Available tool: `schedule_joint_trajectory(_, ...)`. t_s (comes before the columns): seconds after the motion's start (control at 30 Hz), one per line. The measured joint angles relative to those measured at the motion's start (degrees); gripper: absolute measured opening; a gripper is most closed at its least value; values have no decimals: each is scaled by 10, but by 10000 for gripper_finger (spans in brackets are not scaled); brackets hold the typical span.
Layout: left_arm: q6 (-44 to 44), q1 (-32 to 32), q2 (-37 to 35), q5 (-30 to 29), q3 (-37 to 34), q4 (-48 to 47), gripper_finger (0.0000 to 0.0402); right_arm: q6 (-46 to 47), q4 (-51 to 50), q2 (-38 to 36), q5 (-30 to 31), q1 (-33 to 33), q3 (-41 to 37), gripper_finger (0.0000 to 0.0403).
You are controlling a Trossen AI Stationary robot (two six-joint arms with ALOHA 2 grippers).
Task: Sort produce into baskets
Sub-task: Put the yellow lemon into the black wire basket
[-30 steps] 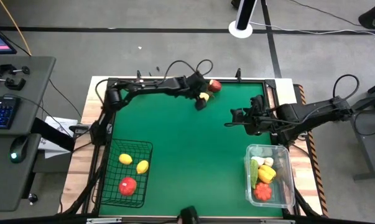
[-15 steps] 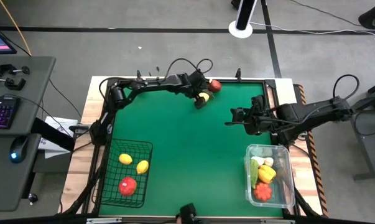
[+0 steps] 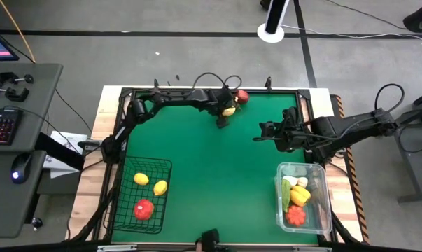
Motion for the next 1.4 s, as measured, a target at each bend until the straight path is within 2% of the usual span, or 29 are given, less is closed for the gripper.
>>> schedule_joint_trajectory(0.17, 6, -3, 3, -18, 0, 16, 309, 0, 0, 0, -5, 0, 0, 332)
schedule_joint_trajectory(0.27, 5, -5, 3, -38, 0, 21, 291, 0, 0, 0, -6, 0, 0, 332)
schedule_joint_trajectory(0.37, 4, -4, 1, -45, 0, 26, 248, 0, 0, 0, -7, 0, 0, 332)
schedule_joint_trajectory(0.53, 4, 6, -14, -45, 1, 36, 156, -2, -1, 0, -8, 0, 0, 332)
schedule_joint_trajectory(0.8, 15, 12, -99, -46, 1, 31, 154, -2, -12, 0, -4, 0, 0, 332)
schedule_joint_trajectory(0.9, 14, 11, -144, -37, 1, 0, 154, -2, -17, 0, -4, 0, 0, 332)
schedule_joint_trajectory(1.0, -8, 3, -194, 0, 1, -55, 154, -2, -21, 0, -4, 0, 0, 332)
schedule_joint_trajectory(1.1, -60, -22, -244, 46, -11, -115, 154, -5, -27, 0, -4, 0, 0, 332)
schedule_joint_trajectory(1.2, -118, -67, -297, 49, -42, -172, 154, -43, -27, 0, -6, 0, 0, 332)
schedule_joint_trajectory(1.3, -192, -136, -354, 41, -89, -210, 154, -102, -25, 0, -30, 0, 0, 332)
schedule_joint_trajectory(1.4, -314, -229, -406, 23, -147, -226, 154, -150, -23, 0, -53, 0, 0, 332)
